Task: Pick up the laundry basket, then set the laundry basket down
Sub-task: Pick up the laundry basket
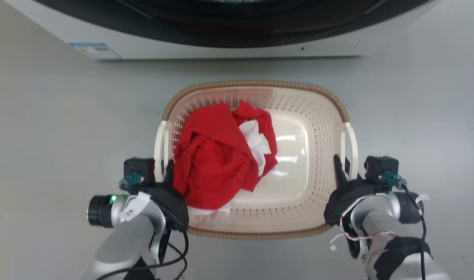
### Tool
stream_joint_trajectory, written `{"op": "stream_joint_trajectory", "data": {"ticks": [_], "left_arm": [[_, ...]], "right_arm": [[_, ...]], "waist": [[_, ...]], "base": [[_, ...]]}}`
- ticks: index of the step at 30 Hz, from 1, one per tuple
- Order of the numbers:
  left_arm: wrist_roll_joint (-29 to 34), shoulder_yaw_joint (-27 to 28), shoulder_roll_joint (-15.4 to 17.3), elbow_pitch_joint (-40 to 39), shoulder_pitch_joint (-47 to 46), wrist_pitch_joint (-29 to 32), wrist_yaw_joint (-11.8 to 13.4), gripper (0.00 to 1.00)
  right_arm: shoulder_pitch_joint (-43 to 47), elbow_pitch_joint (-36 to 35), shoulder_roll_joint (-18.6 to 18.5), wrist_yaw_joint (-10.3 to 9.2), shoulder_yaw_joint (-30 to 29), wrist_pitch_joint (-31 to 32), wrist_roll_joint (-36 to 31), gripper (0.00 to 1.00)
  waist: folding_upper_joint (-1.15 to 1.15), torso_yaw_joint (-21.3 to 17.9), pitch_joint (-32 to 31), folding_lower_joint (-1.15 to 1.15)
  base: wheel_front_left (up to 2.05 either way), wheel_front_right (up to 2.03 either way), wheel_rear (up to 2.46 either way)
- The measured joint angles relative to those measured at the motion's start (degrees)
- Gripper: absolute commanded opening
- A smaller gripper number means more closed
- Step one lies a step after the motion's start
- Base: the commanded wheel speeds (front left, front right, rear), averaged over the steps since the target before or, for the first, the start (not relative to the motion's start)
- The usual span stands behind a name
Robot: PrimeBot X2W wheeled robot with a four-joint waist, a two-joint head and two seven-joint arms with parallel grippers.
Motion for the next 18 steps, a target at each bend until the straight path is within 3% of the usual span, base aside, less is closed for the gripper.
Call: {"op": "stream_joint_trajectory", "data": {"ticks": [18], "left_arm": [[-5.0, -6.0, 0.5, 1.2, 9.9, 5.0, 0.5, 0.00]], "right_arm": [[9.8, -0.1, 0.0, -0.76, 8.7, 6.7, 9.0, 0.00]], "waist": [[-0.01, -0.2, -14.0, -0.01]], "base": [[0.00, 0.00, 0.00]]}}
